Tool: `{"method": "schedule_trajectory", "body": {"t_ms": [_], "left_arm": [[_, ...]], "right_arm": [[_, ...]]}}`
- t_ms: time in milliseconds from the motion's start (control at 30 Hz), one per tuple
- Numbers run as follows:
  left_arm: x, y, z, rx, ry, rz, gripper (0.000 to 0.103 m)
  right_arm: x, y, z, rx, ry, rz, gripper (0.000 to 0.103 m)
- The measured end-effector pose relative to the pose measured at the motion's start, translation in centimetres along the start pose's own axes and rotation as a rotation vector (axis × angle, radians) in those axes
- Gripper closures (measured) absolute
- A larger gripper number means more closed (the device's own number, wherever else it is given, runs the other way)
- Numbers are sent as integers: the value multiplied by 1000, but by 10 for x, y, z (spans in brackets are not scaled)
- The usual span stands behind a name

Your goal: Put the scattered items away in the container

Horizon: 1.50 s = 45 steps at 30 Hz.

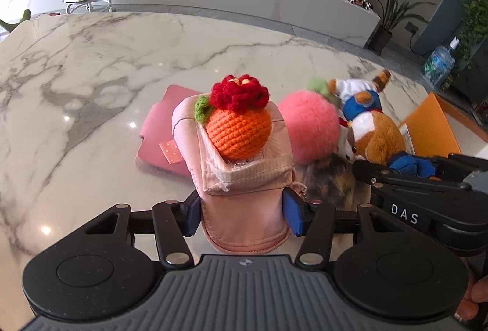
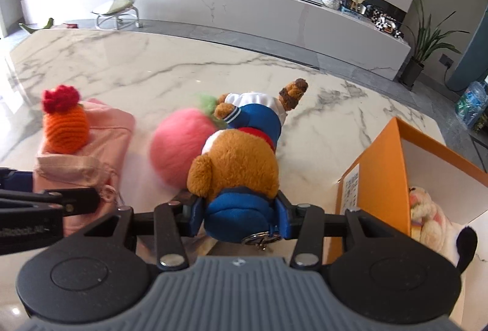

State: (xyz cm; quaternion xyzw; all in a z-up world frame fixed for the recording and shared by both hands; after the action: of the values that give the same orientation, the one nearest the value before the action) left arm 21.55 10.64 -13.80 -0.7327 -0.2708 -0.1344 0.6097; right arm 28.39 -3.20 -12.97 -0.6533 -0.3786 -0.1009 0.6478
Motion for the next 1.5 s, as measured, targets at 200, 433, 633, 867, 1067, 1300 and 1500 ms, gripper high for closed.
{"method": "schedule_trajectory", "body": {"t_ms": [200, 433, 633, 867, 1067, 1300, 1500], "left_arm": [[-28, -19, 0, -11, 25, 34, 41], [-47, -30, 14, -102, -91, 94, 41], [-57, -25, 24, -223, -281, 149, 41], [-69, -11, 23, -131, -283, 171, 37], [-73, -16, 21, -87, -219, 139, 26], [-68, -39, 15, 32, -100, 45, 19], [-52, -64, 13, 83, -70, -84, 21]], "right_arm": [[-16, -41, 20, 98, -14, -23, 54], [-46, -67, 29, 152, 12, 1, 54], [-65, -82, 29, 140, 13, 5, 54], [-80, -90, 26, 137, 16, 6, 54], [-90, -90, 26, 138, 28, 18, 54], [-91, -91, 30, 159, 26, 8, 54], [-94, -88, 30, 172, 32, 17, 54]]}}
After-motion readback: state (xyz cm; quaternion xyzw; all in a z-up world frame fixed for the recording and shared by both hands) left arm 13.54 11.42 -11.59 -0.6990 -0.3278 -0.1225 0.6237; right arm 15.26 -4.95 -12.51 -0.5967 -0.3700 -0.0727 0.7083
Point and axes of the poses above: each gripper's, at about its wrist camera, not at the fingertips, and y roughly the way its jaws point, z to its left, x to its top, the point moved 5 cm from there along y, roughly the way its jaws point, and after that the axes turned 1 degree about -y, right-handed, at the moved point
